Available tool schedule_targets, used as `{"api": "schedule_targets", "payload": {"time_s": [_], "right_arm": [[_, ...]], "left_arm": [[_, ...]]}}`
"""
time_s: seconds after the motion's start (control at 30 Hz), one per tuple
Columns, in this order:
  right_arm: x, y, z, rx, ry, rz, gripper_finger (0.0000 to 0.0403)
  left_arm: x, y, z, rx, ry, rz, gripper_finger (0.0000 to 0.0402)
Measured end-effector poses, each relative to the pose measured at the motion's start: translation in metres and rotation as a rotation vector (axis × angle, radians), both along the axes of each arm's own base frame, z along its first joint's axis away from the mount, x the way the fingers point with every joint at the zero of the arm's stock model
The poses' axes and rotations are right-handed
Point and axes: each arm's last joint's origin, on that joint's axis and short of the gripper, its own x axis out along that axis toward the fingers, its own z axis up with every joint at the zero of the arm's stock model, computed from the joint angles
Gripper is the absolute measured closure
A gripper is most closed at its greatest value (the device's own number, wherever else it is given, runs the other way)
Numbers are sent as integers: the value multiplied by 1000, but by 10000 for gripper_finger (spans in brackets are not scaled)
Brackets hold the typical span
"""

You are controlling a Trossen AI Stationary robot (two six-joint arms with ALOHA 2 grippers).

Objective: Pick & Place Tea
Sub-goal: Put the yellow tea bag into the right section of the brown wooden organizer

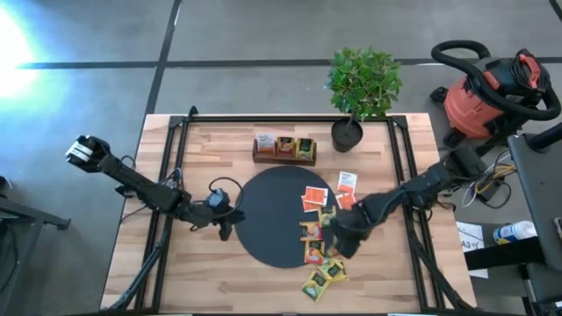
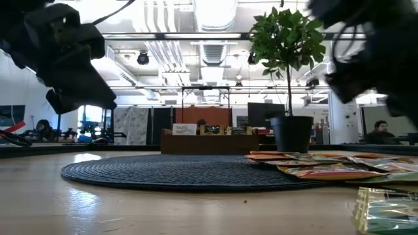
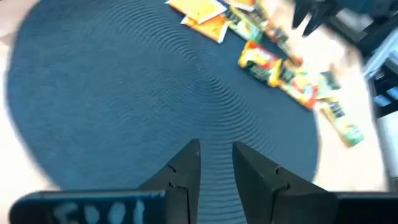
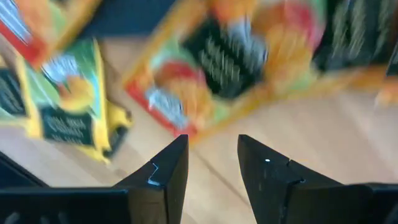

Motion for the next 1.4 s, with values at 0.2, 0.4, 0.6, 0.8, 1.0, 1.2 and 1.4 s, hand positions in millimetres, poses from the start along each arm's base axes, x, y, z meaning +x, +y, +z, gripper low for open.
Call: {"api": "schedule_targets", "payload": {"time_s": [0.2, 0.4, 0.6, 0.8, 1.0, 1.2, 1.4], "right_arm": [[-9, 36, 1, 59, -59, 29, 264], [-12, 61, 1, 94, -166, -32, 264], [-24, 74, -9, 72, -244, -224, 264], [-35, 85, -16, 87, -331, -481, 264], [-39, 91, -16, 79, -361, -541, 264], [-40, 92, -15, 77, -373, -543, 264], [-40, 93, -19, 66, -368, -535, 264]], "left_arm": [[18, -9, 3, -64, -16, 25, 312], [58, -31, 7, -60, 38, -75, 312], [102, -52, 9, 9, 59, -164, 312], [135, -68, 8, 160, 53, -274, 312], [173, -81, 1, 275, 52, -384, 312], [207, -91, -5, 345, 66, -439, 312], [231, -101, -10, 322, 49, -502, 312]]}}
